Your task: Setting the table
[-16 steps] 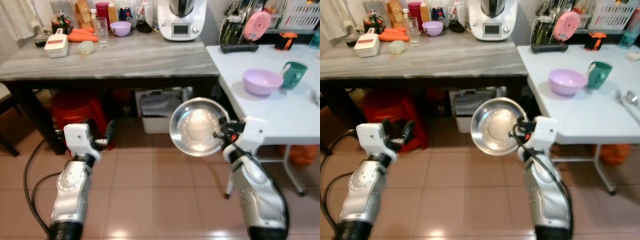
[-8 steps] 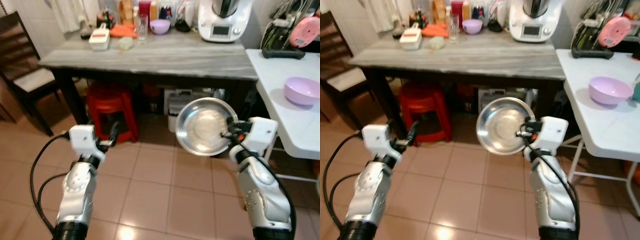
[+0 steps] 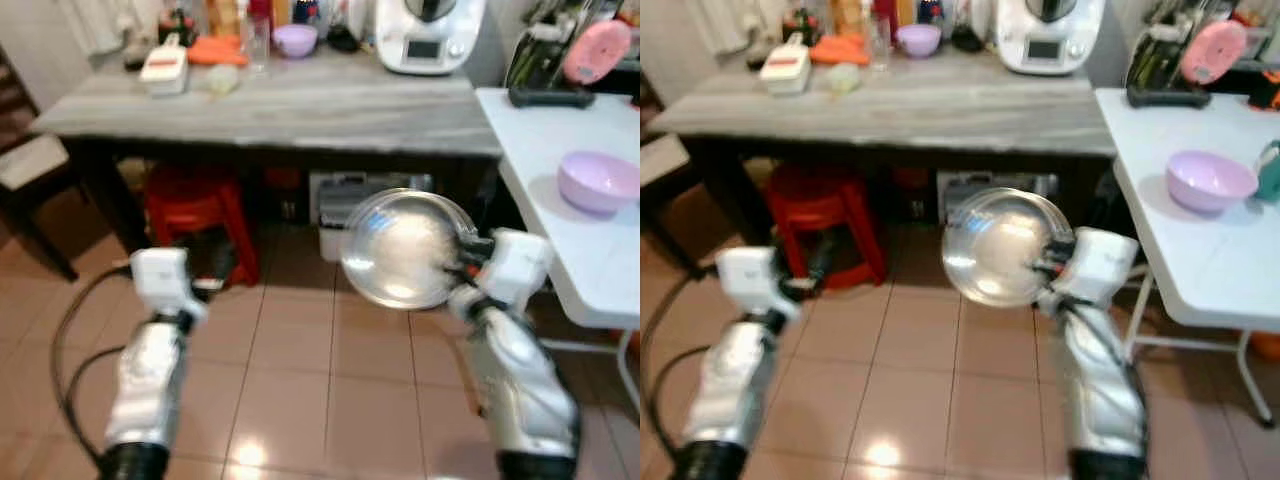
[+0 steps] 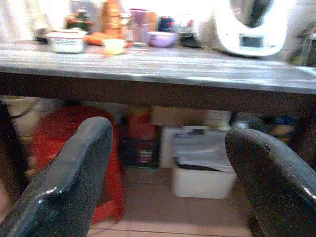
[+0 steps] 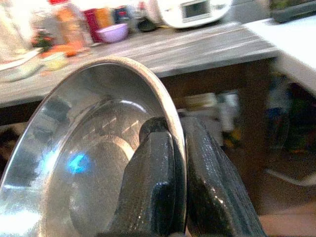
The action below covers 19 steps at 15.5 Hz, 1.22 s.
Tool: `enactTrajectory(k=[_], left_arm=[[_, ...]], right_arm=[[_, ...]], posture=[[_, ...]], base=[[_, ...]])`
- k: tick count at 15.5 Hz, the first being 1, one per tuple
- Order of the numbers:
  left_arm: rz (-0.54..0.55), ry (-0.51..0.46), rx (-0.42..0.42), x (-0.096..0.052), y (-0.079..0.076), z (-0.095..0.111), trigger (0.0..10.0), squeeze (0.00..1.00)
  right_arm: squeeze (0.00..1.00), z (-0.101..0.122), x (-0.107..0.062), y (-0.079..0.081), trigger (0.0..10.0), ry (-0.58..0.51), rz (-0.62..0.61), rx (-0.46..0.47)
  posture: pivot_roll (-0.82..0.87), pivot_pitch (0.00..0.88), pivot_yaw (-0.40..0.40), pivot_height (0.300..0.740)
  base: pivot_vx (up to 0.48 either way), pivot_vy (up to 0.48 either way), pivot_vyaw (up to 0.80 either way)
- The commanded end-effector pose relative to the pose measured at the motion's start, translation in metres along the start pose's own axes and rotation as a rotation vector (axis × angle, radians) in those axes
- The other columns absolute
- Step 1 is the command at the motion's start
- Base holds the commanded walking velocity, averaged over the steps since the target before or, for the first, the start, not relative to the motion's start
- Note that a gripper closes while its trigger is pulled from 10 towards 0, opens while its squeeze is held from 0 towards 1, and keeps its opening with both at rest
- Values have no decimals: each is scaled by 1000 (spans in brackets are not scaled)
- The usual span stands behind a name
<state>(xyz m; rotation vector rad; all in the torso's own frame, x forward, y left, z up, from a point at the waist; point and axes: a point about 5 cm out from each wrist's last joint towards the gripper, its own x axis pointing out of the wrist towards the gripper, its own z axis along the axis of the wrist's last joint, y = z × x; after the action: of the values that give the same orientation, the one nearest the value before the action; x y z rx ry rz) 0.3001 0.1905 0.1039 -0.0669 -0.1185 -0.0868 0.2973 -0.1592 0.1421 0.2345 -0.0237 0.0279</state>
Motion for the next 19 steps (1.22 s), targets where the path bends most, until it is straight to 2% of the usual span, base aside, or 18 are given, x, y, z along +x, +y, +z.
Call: enactTrajectory(k=[1,10,13,19], left_arm=[[-31,-11,-4,2,-7,2,10000,0],[-40,-13,-9,2,-10,2,10000,0],[-39,-12,-13,3,-11,2,10000,0],[-40,-12,-17,3,-12,1,10000,0]], right_arm=[[0,8,0,-8,10000,-29,-21,-18],[0,9,-1,-8,10000,-36,-24,-25],[0,9,0,-8,10000,-39,-26,-22],[0,10,0,-9,10000,-41,-28,-24]], posture=[[-52,15,14,740],[-54,21,17,740],[-56,24,14,740],[-56,24,14,740]], base=[[368,0,0],[361,0,0],[363,0,410],[361,0,0]])
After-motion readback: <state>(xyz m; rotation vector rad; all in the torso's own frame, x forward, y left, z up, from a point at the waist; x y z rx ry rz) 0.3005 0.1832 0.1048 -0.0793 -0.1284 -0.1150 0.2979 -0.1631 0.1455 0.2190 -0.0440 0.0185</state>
